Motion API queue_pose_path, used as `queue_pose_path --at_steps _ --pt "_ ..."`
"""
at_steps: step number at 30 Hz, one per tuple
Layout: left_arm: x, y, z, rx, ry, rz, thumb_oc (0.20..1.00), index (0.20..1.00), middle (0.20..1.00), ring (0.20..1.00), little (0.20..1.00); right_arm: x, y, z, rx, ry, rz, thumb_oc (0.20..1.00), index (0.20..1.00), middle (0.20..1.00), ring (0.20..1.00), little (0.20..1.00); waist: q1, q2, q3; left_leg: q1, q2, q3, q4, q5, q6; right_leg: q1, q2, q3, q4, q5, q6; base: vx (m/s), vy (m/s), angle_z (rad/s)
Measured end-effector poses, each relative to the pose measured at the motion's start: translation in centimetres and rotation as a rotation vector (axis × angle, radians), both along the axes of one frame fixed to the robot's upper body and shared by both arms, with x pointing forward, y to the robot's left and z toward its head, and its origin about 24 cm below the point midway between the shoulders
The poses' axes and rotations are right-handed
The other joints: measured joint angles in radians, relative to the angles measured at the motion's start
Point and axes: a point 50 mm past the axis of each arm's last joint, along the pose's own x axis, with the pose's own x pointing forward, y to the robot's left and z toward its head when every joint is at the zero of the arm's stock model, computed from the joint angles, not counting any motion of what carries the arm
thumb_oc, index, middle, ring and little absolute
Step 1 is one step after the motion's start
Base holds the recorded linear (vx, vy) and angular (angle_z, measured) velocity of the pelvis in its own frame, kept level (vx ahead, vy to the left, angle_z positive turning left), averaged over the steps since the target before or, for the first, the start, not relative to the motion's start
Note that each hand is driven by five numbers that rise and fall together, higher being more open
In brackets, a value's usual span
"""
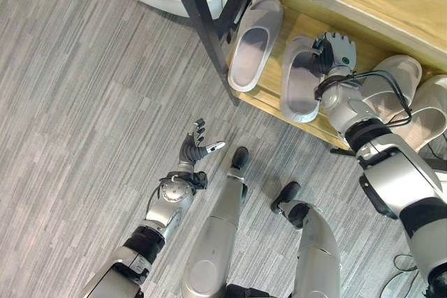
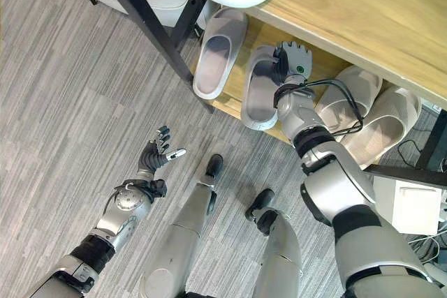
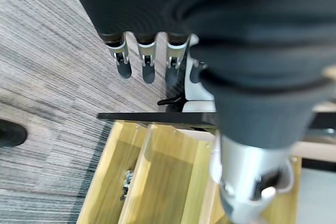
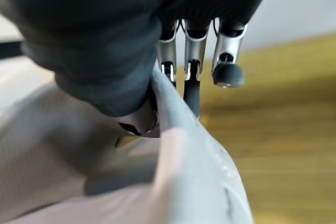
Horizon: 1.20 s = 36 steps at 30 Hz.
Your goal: Arrange the slippers neatly on the shoe rack.
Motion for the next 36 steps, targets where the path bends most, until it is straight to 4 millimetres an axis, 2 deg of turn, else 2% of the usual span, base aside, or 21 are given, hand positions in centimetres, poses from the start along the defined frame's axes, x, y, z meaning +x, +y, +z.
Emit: queue_pose_path --at_steps 1,2,6,11,13,17,19,20,23,24,25,27,30,32,36 --pt "0.0 0.0 0.0 -0.001 -0.001 -0.002 1.0 1.0 1.0 1.0 1.0 0.1 -0.2 0.1 -0.001 0.006 -0.016 0.2 0.2 0.2 0.2 0.2 0.004 0.0 0.0 -0.001 -0.002 -0.006 0.0 -0.004 -0.006 0.0 0.0 -0.003 0.001 -0.001 0.0 0.03 0.009 0.07" --pt "-0.1 -0.1 0.2 -0.006 -0.006 -0.004 1.0 1.0 1.0 1.0 1.0 0.2 -0.6 0.3 0.01 0.015 -0.041 1.0 1.0 1.0 1.0 1.0 0.009 0.0 0.0 -0.002 -0.003 -0.009 0.0 -0.004 -0.006 0.0 -0.002 -0.006 0.002 -0.002 0.0 0.03 0.017 0.08" --pt "0.0 0.0 0.2 -0.038 0.002 0.0 1.0 1.0 1.0 1.0 1.0 0.5 -1.1 0.6 0.079 0.062 -0.102 1.0 1.0 1.0 1.0 1.0 0.024 0.001 0.0 0.002 -0.018 -0.013 0.004 -0.007 0.0 -0.001 -0.021 -0.007 0.029 -0.016 0.002 0.03 0.026 0.11" --pt "0.0 0.3 0.2 -0.022 0.006 0.003 1.0 1.0 1.0 1.0 1.0 0.6 -1.1 0.7 0.043 0.083 -0.101 1.0 1.0 1.0 1.0 1.0 0.026 0.002 -0.001 0.001 -0.029 -0.011 0.036 -0.006 0.003 0.004 -0.033 -0.005 0.055 -0.027 0.003 0.0 0.003 0.02" --pt "0.0 0.6 0.2 -0.014 0.01 0.004 1.0 1.0 1.0 1.0 1.0 0.5 -1.6 0.8 0.051 0.082 -0.121 1.0 1.0 1.0 1.0 1.0 0.029 0.004 -0.002 0.009 -0.034 -0.015 0.034 -0.012 -0.002 0.009 -0.039 -0.005 0.064 -0.032 0.004 0.01 0.007 0.06" --pt "-0.7 0.8 -0.8 -0.008 0.049 0.003 1.0 1.0 1.0 1.0 1.0 0.5 -2.0 0.8 0.157 0.077 -0.127 1.0 1.0 1.0 1.0 1.0 0.032 0.011 -0.006 0.034 -0.037 -0.018 0.011 -0.013 0.0 0.025 -0.044 -0.007 0.063 -0.045 0.004 0.01 0.009 0.03" --pt "-0.9 1.1 -1.3 -0.007 0.068 0.018 1.0 1.0 1.0 1.0 1.0 0.5 -0.7 0.4 0.295 0.051 -0.061 1.0 1.0 1.0 1.0 1.0 0.009 0.012 -0.007 0.044 -0.029 -0.018 0.003 -0.013 0.0 0.038 -0.036 -0.006 0.043 -0.051 -0.002 0.03 0.045 -0.03" --pt "-1.1 1.1 -1.6 -0.006 0.084 0.026 1.0 1.0 1.0 1.0 1.0 0.3 0.3 0.0 0.442 0.022 -0.004 1.0 1.0 1.0 1.0 1.0 0.001 0.012 -0.007 0.052 -0.026 -0.018 -0.006 -0.013 0.0 0.047 -0.029 -0.003 0.029 -0.047 0.001 0.02 0.04 -0.09" --pt "-1.1 0.8 -1.7 -0.012 0.092 0.037 1.0 1.0 1.0 1.0 1.0 -0.4 3.2 -2.9 0.71 0.016 0.122 1.0 1.0 1.0 1.0 1.0 -0.016 0.013 -0.014 0.069 -0.015 -0.005 -0.018 -0.009 0.003 0.057 -0.013 0.012 -0.003 -0.023 -0.006 0.02 0.032 -0.19" --pt "-1.1 0.8 -1.7 -0.013 0.092 0.045 1.0 1.0 1.0 1.0 1.0 -0.7 3.7 -3.7 0.83 0.02 0.148 1.0 1.0 1.0 1.0 1.0 -0.02 0.011 -0.015 0.071 -0.014 -0.003 -0.023 -0.004 0.002 0.058 -0.012 0.015 -0.009 -0.013 0.01 0.0 -0.006 -0.09" --pt "-0.9 0.7 -1.4 -0.012 0.084 0.042 1.0 1.0 1.0 1.0 1.0 -0.9 4.1 -4.5 0.891 0.031 0.166 1.0 1.0 1.0 1.0 1.0 -0.029 0.011 -0.016 0.073 -0.014 0.0 -0.024 -0.001 0.003 0.058 -0.008 0.016 -0.012 -0.011 0.011 0.0 -0.017 -0.04" --pt "-0.8 0.6 -1.3 -0.011 0.079 0.039 1.0 1.0 1.0 1.0 1.0 -1.1 3.9 -5.7 1.028 0.048 0.186 1.0 1.0 1.0 1.0 1.0 -0.034 0.01 -0.016 0.076 -0.007 0.009 -0.033 0.002 0.002 0.063 0.001 0.016 -0.024 -0.006 0.012 0.01 -0.017 -0.04" --pt "-0.9 0.7 -1.6 -0.007 0.095 0.044 1.0 1.0 1.0 1.0 1.0 -1.0 3.0 -8.3 1.187 0.157 0.136 1.0 1.0 1.0 1.0 1.0 -0.03 0.01 -0.016 0.091 -0.005 0.005 -0.035 0.002 0.002 0.08 0.004 0.011 -0.028 -0.007 0.01 0.0 0.0 0.0" --pt "-0.8 0.7 -1.7 -0.006 0.098 0.043 1.0 1.0 1.0 1.0 1.0 -0.8 2.9 -8.3 1.262 0.151 0.137 1.0 1.0 1.0 1.0 1.0 -0.031 0.01 -0.016 0.091 -0.002 0.006 -0.033 0.002 0.001 0.08 0.004 0.012 -0.028 -0.008 0.008 0.02 -0.008 0.0" --pt "-0.9 0.7 -1.8 -0.001 0.112 0.04 1.0 1.0 1.0 1.0 1.0 -0.5 4.2 -7.4 1.416 0.162 0.19 1.0 1.0 1.0 1.0 1.0 -0.02 0.01 -0.016 0.093 0.0 -0.005 -0.05 -0.007 -0.006 0.08 0.004 0.007 -0.027 -0.014 0.001 0.03 -0.045 0.03"
